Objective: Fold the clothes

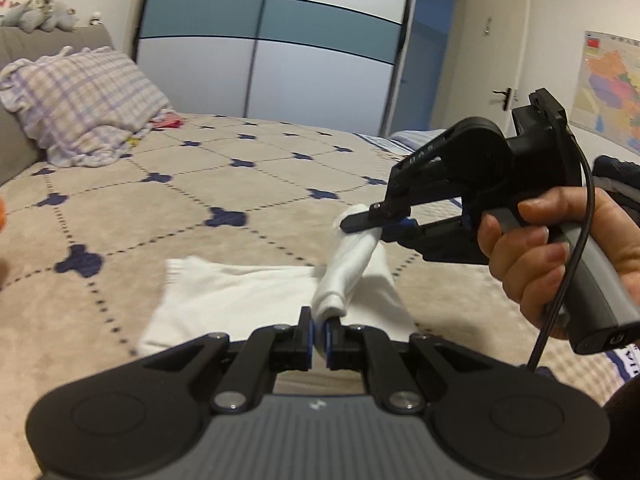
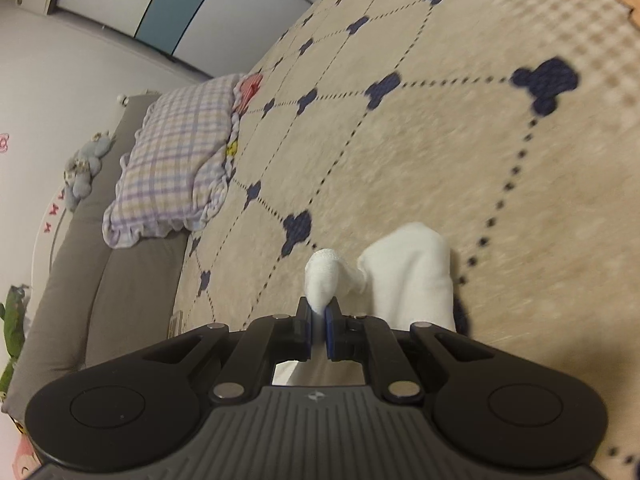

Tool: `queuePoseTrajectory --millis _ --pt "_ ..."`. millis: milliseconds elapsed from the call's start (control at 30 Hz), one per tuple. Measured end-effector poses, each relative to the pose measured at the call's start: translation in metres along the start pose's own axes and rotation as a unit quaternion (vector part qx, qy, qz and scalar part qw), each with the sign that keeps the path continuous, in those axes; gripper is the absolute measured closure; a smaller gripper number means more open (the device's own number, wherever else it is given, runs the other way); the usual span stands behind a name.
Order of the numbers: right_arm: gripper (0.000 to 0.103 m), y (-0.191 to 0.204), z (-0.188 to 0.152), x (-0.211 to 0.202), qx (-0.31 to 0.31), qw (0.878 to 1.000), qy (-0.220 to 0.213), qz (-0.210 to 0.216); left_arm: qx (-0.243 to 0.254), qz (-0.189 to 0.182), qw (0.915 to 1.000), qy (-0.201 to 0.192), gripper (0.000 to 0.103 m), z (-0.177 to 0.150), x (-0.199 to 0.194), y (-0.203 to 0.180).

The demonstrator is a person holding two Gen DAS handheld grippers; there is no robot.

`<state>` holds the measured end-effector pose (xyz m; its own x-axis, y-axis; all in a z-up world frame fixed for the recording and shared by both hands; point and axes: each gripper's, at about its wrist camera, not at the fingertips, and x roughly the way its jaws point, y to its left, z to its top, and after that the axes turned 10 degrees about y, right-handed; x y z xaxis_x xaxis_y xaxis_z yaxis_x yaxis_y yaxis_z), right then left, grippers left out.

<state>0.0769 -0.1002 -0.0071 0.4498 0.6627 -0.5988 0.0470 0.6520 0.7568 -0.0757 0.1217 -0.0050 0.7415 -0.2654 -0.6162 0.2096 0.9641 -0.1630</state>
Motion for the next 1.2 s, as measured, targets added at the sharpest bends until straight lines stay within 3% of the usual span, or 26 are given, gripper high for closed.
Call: queuePoseTrajectory --millis 267,500,600,767,933,1000,1033,1167,1200 --pt "0.095 0.029 -0.004 0.042 -0.045 0.999 0.015 0.006 -0.062 0.009 0.9980 0.000 0.098 -0.004 -0.009 0.034" --pt "0.095 0.045 -0.007 0.070 -0.074 0.997 0.028 0.011 -0.131 -0.002 0.9913 0.005 0.098 -0.007 -0.011 0.061" --pt "0.095 0.054 -0.007 0.080 -0.084 0.996 0.035 0.016 -0.165 -0.002 0.9862 0.011 0.098 -0.009 -0.012 0.072" --pt "0.095 0.068 -0.011 0.099 -0.104 0.993 0.051 0.019 -0.243 -0.019 0.9691 0.035 0.098 -0.017 -0.010 0.093" --pt "0.092 0.070 -0.017 0.109 -0.120 0.990 0.065 0.028 -0.268 -0.024 0.9607 0.066 0.097 -0.025 -0.007 0.104" --pt "0.090 0.072 -0.017 0.107 -0.123 0.989 0.066 0.037 -0.265 -0.020 0.9609 0.076 0.093 -0.026 -0.007 0.104" --pt "0.085 0.072 -0.016 0.105 -0.122 0.990 0.065 0.042 -0.263 -0.018 0.9614 0.080 0.090 -0.025 -0.007 0.105" --pt "0.075 0.073 -0.010 0.089 -0.113 0.990 0.050 0.064 -0.254 -0.012 0.9635 0.083 0.066 -0.020 -0.013 0.110" --pt "0.074 0.072 -0.007 0.084 -0.111 0.990 0.046 0.068 -0.256 -0.012 0.9630 0.084 0.064 -0.018 -0.013 0.111"
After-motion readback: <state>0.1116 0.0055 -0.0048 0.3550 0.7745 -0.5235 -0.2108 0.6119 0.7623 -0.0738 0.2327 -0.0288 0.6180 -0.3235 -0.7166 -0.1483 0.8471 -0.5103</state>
